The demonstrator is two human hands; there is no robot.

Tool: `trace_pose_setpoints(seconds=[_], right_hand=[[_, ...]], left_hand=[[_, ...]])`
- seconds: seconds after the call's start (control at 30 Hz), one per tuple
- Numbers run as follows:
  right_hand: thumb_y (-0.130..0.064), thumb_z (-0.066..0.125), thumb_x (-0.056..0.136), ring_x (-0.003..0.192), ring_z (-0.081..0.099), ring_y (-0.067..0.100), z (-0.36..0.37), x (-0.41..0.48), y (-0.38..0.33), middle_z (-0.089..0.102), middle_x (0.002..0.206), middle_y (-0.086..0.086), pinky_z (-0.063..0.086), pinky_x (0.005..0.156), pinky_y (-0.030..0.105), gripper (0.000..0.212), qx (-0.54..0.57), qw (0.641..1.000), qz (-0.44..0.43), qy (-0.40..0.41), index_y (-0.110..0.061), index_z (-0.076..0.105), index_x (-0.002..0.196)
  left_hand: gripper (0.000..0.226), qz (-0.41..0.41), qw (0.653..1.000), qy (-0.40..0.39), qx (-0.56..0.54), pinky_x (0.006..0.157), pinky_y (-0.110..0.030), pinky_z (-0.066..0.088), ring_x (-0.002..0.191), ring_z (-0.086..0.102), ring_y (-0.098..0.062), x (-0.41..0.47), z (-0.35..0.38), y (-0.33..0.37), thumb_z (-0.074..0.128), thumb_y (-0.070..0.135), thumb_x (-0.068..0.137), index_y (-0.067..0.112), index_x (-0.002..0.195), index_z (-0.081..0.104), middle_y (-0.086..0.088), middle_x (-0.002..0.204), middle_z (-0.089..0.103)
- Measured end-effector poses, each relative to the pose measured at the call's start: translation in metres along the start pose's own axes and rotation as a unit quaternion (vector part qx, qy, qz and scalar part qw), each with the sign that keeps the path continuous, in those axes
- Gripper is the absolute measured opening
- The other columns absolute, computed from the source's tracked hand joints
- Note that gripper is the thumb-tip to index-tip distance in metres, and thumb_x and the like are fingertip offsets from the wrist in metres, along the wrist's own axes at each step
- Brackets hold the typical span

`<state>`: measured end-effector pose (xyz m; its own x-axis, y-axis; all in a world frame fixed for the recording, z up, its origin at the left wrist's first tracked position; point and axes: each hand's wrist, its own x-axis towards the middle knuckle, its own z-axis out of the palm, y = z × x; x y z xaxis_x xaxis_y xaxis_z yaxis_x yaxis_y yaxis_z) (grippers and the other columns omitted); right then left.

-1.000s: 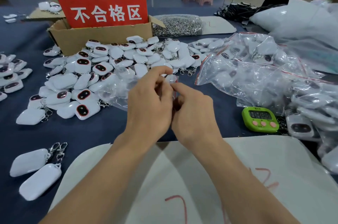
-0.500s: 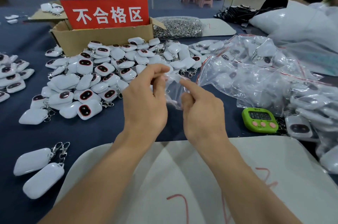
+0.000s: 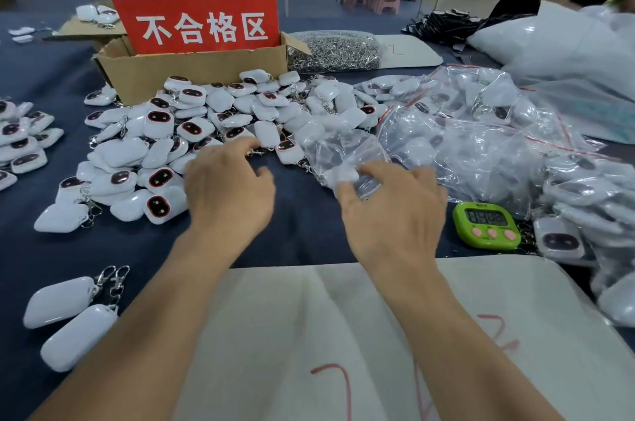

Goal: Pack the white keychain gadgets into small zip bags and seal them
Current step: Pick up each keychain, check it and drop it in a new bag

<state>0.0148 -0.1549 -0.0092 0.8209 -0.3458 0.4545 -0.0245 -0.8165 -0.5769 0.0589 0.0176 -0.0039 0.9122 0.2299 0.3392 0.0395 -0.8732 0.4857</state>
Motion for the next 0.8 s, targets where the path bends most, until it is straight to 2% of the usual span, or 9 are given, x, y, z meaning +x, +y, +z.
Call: trace_pose_setpoints(seconds=[0.07, 0.13, 0.17, 0.23, 0.33, 0.4, 0.57, 0.73, 0.8], right_hand=[[-0.034, 0.075, 0.082, 0.085, 0.036, 0.016, -0.004, 0.003, 0.000, 0.065, 0.073, -0.010, 0.029, 0.084, 0.031, 0.014, 0.011, 0.994, -0.039, 0.103, -0.024, 0.074, 0.072], [-0.026, 0.074, 0.079, 0.077, 0.040, 0.015, -0.005, 0.000, -0.002, 0.063, 0.068, -0.007, 0.031, 0.077, 0.028, 0.021, 0.070, 0.982, -0.069, 0.162, -0.019, 0.067, 0.061], [-0.024, 0.073, 0.079, 0.073, 0.044, 0.015, -0.005, -0.003, -0.005, 0.060, 0.066, -0.006, 0.034, 0.073, 0.028, 0.022, 0.104, 0.980, -0.079, 0.152, -0.018, 0.064, 0.060], [-0.027, 0.071, 0.080, 0.067, 0.053, 0.015, 0.000, -0.017, -0.014, 0.060, 0.066, -0.006, 0.042, 0.068, 0.030, 0.023, 0.145, 0.984, -0.096, 0.047, -0.018, 0.064, 0.060], [-0.033, 0.068, 0.084, 0.072, 0.059, 0.015, 0.015, -0.032, -0.024, 0.062, 0.075, -0.006, 0.050, 0.073, 0.036, 0.022, 0.125, 0.968, -0.118, -0.184, -0.019, 0.070, 0.068], [-0.030, 0.068, 0.086, 0.075, 0.060, 0.015, 0.022, -0.031, -0.022, 0.061, 0.079, -0.006, 0.052, 0.076, 0.037, 0.018, 0.111, 0.953, -0.117, -0.257, -0.020, 0.072, 0.072], [-0.025, 0.067, 0.082, 0.076, 0.059, 0.003, 0.023, -0.020, -0.011, 0.063, 0.070, -0.012, 0.041, 0.063, 0.013, 0.015, 0.121, 0.951, -0.082, -0.272, -0.022, 0.071, 0.068], [-0.023, 0.066, 0.082, 0.073, 0.059, -0.003, 0.020, -0.017, -0.010, 0.064, 0.074, -0.024, 0.042, 0.064, 0.007, 0.017, 0.135, 0.946, -0.058, -0.290, -0.023, 0.069, 0.065], [-0.022, 0.067, 0.082, 0.071, 0.059, -0.003, 0.019, -0.017, -0.010, 0.064, 0.071, -0.024, 0.042, 0.063, 0.007, 0.017, 0.136, 0.944, -0.060, -0.295, -0.022, 0.070, 0.066]], left_hand=[[0.048, 0.007, 0.994, -0.043, 0.097, 0.109, -0.047, 0.039, 0.128, 0.049, -0.033, 0.007, -0.001, -0.017, 0.063, 0.019, 0.088, 0.021, 0.136, 0.061, -0.006, 0.139, 0.059], [0.050, 0.010, 0.990, -0.056, 0.128, 0.109, -0.048, 0.038, 0.129, 0.048, -0.033, 0.009, 0.000, -0.027, 0.061, 0.018, 0.088, 0.020, 0.138, 0.059, -0.004, 0.141, 0.056], [0.050, 0.014, 0.991, -0.054, 0.122, 0.106, -0.048, 0.040, 0.126, 0.049, -0.033, 0.010, 0.001, -0.029, 0.061, 0.016, 0.088, 0.019, 0.138, 0.060, -0.004, 0.138, 0.056], [0.048, 0.017, 0.995, -0.051, 0.085, 0.100, -0.046, 0.043, 0.122, 0.051, -0.032, 0.010, 0.006, -0.029, 0.059, 0.009, 0.088, 0.017, 0.135, 0.063, -0.004, 0.135, 0.056], [0.042, 0.017, 0.997, -0.061, 0.040, 0.097, -0.041, 0.044, 0.119, 0.056, -0.030, 0.011, 0.012, -0.031, 0.057, 0.005, 0.091, 0.019, 0.129, 0.068, -0.002, 0.136, 0.055], [0.039, 0.007, 0.998, -0.050, 0.030, 0.099, -0.042, 0.043, 0.119, 0.056, -0.032, 0.011, 0.012, -0.031, 0.058, 0.007, 0.091, 0.021, 0.126, 0.069, -0.005, 0.134, 0.058], [0.046, -0.021, 0.987, -0.019, 0.158, 0.105, -0.047, 0.037, 0.124, 0.049, -0.036, 0.010, 0.010, -0.029, 0.060, 0.032, 0.093, 0.015, 0.136, 0.060, -0.011, 0.136, 0.057], [0.065, -0.026, 0.993, 0.020, 0.110, 0.112, -0.049, 0.031, 0.135, 0.039, -0.039, 0.014, 0.007, -0.036, 0.066, 0.026, 0.090, 0.010, 0.149, 0.044, -0.018, 0.148, 0.045], [0.065, -0.005, 0.993, -0.019, 0.117, 0.118, -0.048, 0.026, 0.141, 0.034, -0.037, 0.017, 0.006, -0.042, 0.062, 0.031, 0.093, 0.014, 0.153, 0.040, -0.016, 0.154, 0.039]])
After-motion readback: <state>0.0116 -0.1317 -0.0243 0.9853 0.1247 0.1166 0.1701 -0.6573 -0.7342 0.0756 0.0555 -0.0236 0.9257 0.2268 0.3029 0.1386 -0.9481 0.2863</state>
